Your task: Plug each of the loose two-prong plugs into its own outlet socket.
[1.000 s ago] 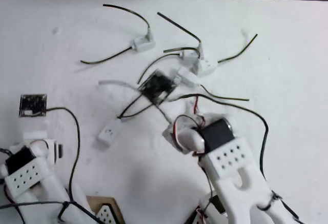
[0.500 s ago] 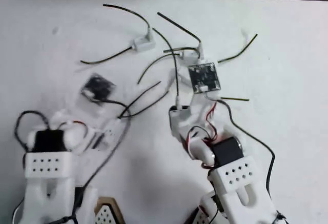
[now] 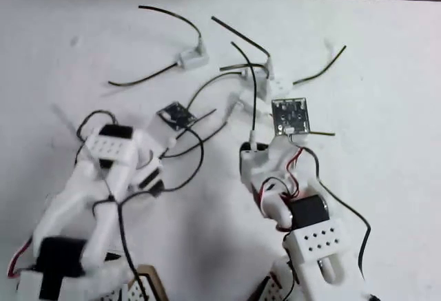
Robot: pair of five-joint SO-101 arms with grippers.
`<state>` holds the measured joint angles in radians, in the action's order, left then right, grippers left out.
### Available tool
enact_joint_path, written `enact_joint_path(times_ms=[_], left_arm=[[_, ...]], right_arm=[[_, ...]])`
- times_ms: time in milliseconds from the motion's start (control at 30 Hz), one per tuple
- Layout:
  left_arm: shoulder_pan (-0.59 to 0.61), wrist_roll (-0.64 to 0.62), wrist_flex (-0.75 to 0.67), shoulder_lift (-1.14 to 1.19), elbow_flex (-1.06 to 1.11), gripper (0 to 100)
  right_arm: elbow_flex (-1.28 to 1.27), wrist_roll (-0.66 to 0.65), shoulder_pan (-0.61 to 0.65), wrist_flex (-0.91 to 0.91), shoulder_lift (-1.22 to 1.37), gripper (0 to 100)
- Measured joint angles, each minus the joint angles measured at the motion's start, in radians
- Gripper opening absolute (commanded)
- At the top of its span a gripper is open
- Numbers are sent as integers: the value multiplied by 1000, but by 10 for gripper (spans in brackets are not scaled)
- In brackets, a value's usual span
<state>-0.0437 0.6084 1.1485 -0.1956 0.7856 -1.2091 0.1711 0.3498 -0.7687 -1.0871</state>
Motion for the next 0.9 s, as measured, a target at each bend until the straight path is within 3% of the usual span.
enact_joint_path(times_ms=[200,700,900], left_arm=[[23,0,66,216,-189,169],[377,100,91,457,-551,192],[453,101,213,523,-698,212]], right_arm=[[0,0,-2,0,0,17],[0,0,-2,0,0,17],[0,0,-2,0,0,17]])
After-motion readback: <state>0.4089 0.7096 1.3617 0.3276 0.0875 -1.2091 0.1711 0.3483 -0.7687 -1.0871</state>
